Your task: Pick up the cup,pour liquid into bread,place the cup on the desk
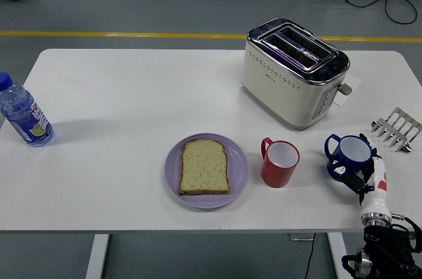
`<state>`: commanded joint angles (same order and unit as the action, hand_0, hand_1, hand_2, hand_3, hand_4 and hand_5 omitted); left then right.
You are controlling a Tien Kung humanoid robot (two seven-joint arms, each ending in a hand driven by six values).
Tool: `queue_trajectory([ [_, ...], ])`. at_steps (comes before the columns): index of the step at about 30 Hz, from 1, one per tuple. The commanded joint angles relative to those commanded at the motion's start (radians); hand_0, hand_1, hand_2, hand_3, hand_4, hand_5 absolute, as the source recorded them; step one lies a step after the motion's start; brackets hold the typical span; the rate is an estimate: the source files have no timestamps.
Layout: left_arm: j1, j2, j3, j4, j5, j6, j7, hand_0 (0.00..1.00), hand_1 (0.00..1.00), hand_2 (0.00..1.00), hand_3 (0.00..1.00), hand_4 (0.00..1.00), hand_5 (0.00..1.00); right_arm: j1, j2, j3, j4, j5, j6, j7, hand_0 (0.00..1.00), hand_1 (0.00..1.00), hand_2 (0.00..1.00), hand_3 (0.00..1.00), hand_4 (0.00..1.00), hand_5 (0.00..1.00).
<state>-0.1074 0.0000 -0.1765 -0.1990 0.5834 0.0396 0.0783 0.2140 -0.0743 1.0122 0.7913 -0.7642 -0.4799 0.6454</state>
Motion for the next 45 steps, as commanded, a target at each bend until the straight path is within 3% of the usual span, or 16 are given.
queue_trajectory([
  [1,0.0,0.0,-0.001,0.0,0.001,0.0,0.0,0.634,0.645,0.655,0.547,0.319,0.841,0.0,0.0,0.001,-0.001,0.006,0.0,0.0,0.65,0.601,0.731,0.781,0.797,0.002],
  [6,0.0,0.0,-0.001,0.0,0.0,0.0,0.0,0.634,0.645,0.655,0.547,0.319,0.841,0.0,0.0,0.001,-0.001,0.019,-0.002,0.0,0.65,0.601,0.731,0.781,0.797,0.002],
  [7,0.0,0.0,-0.001,0.0,0.0,0.0,0.0,0.635,0.645,0.655,0.548,0.318,0.838,0.0,0.0,0.002,0.0,0.023,-0.003,0.0,0.606,0.562,0.692,0.732,0.786,0.002],
  [12,0.002,0.0,0.0,0.0,0.0,0.0,0.0,0.635,0.645,0.655,0.548,0.318,0.838,-0.003,-0.001,0.004,0.003,0.036,-0.011,0.0,0.606,0.562,0.692,0.732,0.786,0.002],
  [13,0.003,0.0,0.001,0.0,0.0,0.0,0.0,0.637,0.645,0.655,0.548,0.32,0.843,-0.004,-0.002,0.004,0.004,0.039,-0.013,0.0,0.566,0.514,0.651,0.697,0.812,0.002],
  [18,0.007,0.0,0.005,0.0,-0.002,0.0,0.0,0.637,0.645,0.655,0.548,0.32,0.843,-0.01,-0.004,0.01,0.013,0.044,-0.02,0.0,0.566,0.514,0.651,0.697,0.812,0.002],
  [19,0.007,0.0,0.006,0.0,-0.001,0.0,0.0,0.637,0.645,0.655,0.548,0.32,0.842,-0.012,-0.004,0.012,0.017,0.044,-0.022,0.0,0.499,0.446,0.591,0.668,0.795,0.002],
  [24,0.011,0.0,0.009,0.001,-0.002,0.0,0.001,0.637,0.645,0.655,0.548,0.32,0.842,-0.024,-0.013,0.025,0.055,0.028,-0.029,0.0,0.499,0.446,0.591,0.668,0.795,0.002],
  [25,0.012,0.0,0.009,0.001,-0.001,0.0,0.001,0.637,0.644,0.655,0.547,0.319,0.841,-0.026,-0.015,0.026,0.063,0.024,-0.031,0.0,0.455,0.408,0.56,0.66,0.676,0.002],
  [36,0.018,0.0,0.013,0.001,-0.001,-0.001,0.001,0.636,0.646,0.655,0.548,0.32,0.842,-0.065,-0.052,0.072,0.248,-0.094,-0.072,-0.023,0.514,0.389,0.511,0.64,0.613,0.002],
  [37,0.019,0.0,0.012,0.001,-0.002,-0.001,0.002,0.638,0.646,0.655,0.547,0.319,0.838,-0.07,-0.06,0.083,0.278,-0.118,-0.079,-0.038,0.478,0.331,0.456,0.468,0.657,0.002],
  [38,0.019,0.0,0.012,0.001,-0.002,-0.001,0.002,0.638,0.646,0.655,0.547,0.319,0.838,-0.072,-0.064,0.087,0.298,-0.13,-0.081,-0.044,0.478,0.331,0.456,0.468,0.657,0.002],
  [42,0.017,0.0,0.008,0.001,0.001,-0.001,0.002,0.638,0.646,0.655,0.547,0.319,0.838,-0.082,-0.084,0.132,0.401,-0.215,-0.073,-0.135,0.478,0.331,0.456,0.468,0.657,0.002],
  [43,0.016,0.0,0.005,0.001,0.002,-0.001,0.002,0.637,0.646,0.655,0.549,0.32,0.841,-0.085,-0.094,0.144,0.432,-0.24,-0.062,-0.168,0.421,0.279,0.447,0.483,0.762,0.002],
  [45,0.012,0.0,0.002,0.0,0.004,-0.001,0.002,0.637,0.646,0.655,0.549,0.32,0.841,-0.088,-0.112,0.161,0.493,-0.282,-0.052,-0.234,0.421,0.279,0.447,0.483,0.762,0.002],
])
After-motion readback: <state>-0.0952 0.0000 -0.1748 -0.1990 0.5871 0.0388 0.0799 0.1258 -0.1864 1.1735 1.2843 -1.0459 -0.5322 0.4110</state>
